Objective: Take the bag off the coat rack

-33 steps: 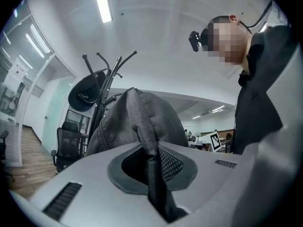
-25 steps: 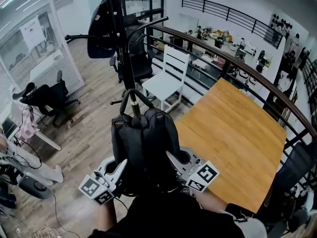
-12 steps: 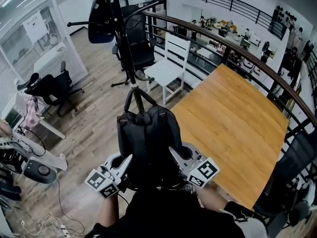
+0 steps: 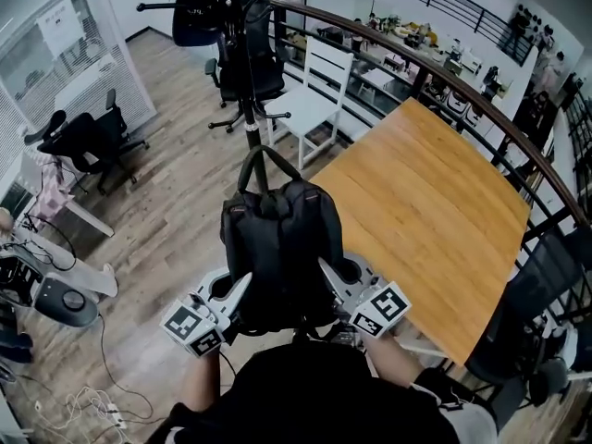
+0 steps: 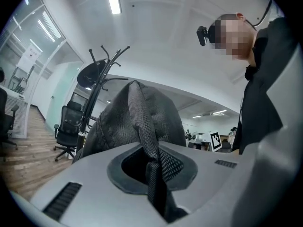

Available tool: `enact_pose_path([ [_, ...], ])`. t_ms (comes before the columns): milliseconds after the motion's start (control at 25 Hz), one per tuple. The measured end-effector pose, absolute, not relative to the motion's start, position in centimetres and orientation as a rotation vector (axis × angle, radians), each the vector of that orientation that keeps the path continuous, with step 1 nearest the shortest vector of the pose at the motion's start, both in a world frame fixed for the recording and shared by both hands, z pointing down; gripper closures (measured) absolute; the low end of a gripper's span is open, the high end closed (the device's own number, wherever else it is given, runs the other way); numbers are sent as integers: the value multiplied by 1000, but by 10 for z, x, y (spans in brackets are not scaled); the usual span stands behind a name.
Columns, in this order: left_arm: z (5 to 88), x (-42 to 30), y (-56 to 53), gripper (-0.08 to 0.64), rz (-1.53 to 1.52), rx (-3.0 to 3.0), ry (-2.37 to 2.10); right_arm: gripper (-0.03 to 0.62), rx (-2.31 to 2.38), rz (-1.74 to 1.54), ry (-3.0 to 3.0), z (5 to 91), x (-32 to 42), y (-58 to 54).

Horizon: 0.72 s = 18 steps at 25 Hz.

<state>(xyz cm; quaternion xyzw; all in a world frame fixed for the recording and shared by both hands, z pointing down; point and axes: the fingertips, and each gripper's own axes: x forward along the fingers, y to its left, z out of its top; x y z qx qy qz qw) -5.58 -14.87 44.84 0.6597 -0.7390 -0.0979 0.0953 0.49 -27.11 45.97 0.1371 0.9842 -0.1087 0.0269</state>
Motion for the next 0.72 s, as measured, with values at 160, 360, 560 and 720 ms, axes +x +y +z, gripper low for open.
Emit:
enact_pose_path([
  [160, 448, -43, -132, 522, -293, 1969, -2169, 551, 389, -319, 3059, 458, 19, -254],
  [360, 450, -24, -103, 522, -296, 1980, -2154, 551, 375, -327, 3070, 459, 40, -223],
  [560, 453, 3, -69, 522, -305, 1985, -2132, 551, 367, -350, 3078, 463, 68, -191],
  [720, 458, 20, -45, 522, -279, 1964, -2121, 551, 375, -394, 3102, 473, 81, -169],
])
